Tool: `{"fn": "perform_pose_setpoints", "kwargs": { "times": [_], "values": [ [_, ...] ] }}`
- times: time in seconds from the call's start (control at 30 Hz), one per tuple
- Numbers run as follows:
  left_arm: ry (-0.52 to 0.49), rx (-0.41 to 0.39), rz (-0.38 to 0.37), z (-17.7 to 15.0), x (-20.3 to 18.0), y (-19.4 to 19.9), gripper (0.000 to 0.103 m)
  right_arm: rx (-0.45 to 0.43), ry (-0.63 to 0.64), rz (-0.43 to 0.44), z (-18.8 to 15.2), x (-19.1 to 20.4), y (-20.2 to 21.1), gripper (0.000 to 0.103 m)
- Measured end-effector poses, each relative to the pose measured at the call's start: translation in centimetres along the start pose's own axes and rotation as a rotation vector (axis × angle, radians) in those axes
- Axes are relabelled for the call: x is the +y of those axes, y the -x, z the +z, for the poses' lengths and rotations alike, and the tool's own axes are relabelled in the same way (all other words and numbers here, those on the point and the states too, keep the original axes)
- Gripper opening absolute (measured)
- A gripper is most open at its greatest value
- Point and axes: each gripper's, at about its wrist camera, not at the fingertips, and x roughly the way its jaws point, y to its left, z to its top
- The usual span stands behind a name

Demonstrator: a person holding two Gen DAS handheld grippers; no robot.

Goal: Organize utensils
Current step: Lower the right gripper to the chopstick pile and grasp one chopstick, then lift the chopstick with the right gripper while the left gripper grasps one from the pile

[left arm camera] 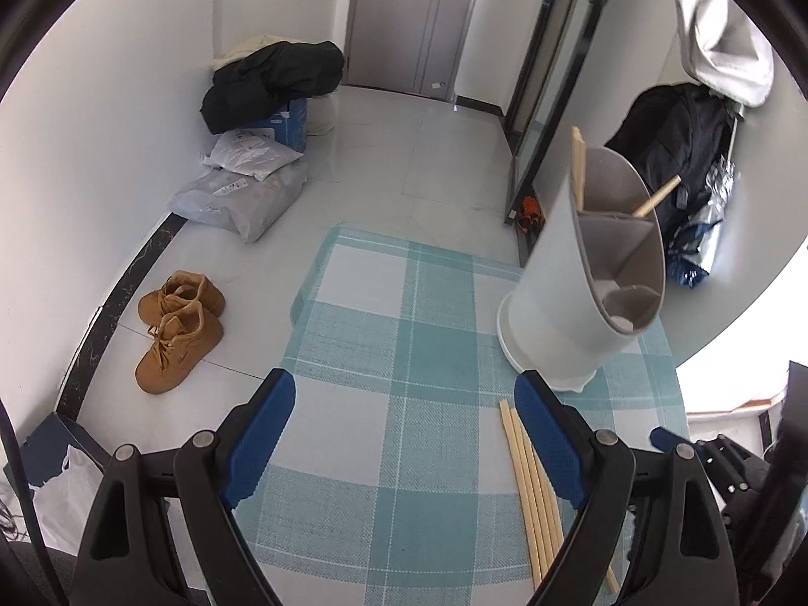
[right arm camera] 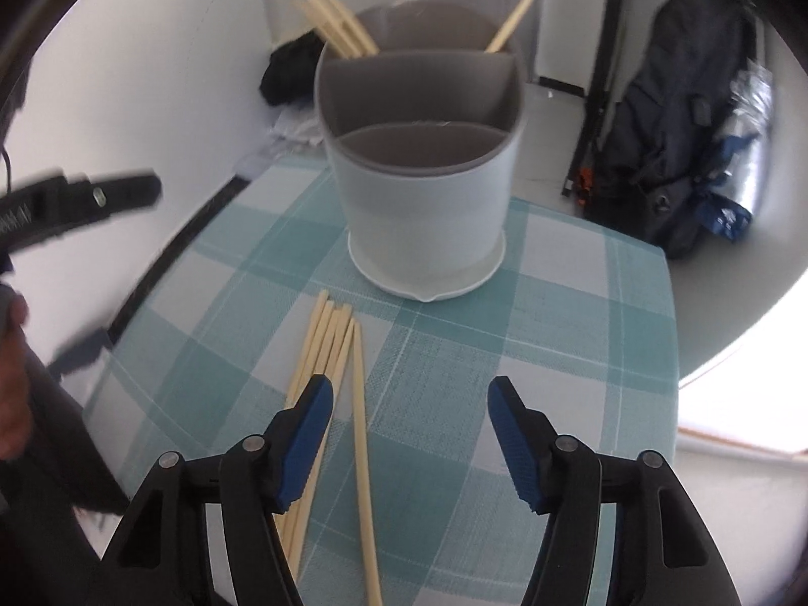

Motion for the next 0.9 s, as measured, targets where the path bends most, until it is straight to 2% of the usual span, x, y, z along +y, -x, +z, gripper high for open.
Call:
{"fn": "perform_pose_setpoints", "kwargs": {
  "times": [0.07, 0.2, 0.27, 0.4, 0.47, 0.7, 0.8, 0.87, 0.9],
  "values": [
    [0.027, 0.007, 0.0, 0.1, 0.6, 0.0, 0.086, 0.039, 0.041, 0.005, 0.3, 0.4, -1.2, 0.057],
    [0.087, 0.04, -0.023, 0.3, 2.0, -0.4, 0.086, 0.09, 0.079, 0.076, 0.5, 0.7, -3.4, 0.053],
    [0.097, 0.047, -0.016, 0.4, 2.4, -0.7, 0.086, 0.119, 0.084, 0.083, 0.6, 0.7, -4.0, 0.044],
    [0.133, 0.059, -0.014, 0.6, 3.3, -1.0, 0.086, 0.137, 0.138, 0.062, 0.6, 1.3, -4.5, 0.04],
    [0.148, 0.064, -0.017, 0.7, 3.7, -1.0, 0.086, 0.152, 0.16, 0.05, 0.7, 1.7, -4.9, 0.029],
    [0.165, 0.067, -0.006, 0.7, 4.7, -1.1, 0.086, 0.113, 0.238, 0.041, 1.6, 3.2, -5.7, 0.02],
    [0.168, 0.074, 0.005, 0.6, 5.2, -1.4, 0.086, 0.113, 0.22, 0.054, 2.2, 3.7, -6.0, 0.013],
    [0.167, 0.081, 0.016, 0.5, 5.4, -1.6, 0.086, 0.134, 0.217, 0.093, 2.3, 3.7, -6.3, 0.005],
    [0.166, 0.085, 0.022, 0.4, 5.5, -1.7, 0.086, 0.128, 0.206, 0.095, 2.3, 3.9, -6.3, 0.005]
  ]
}}
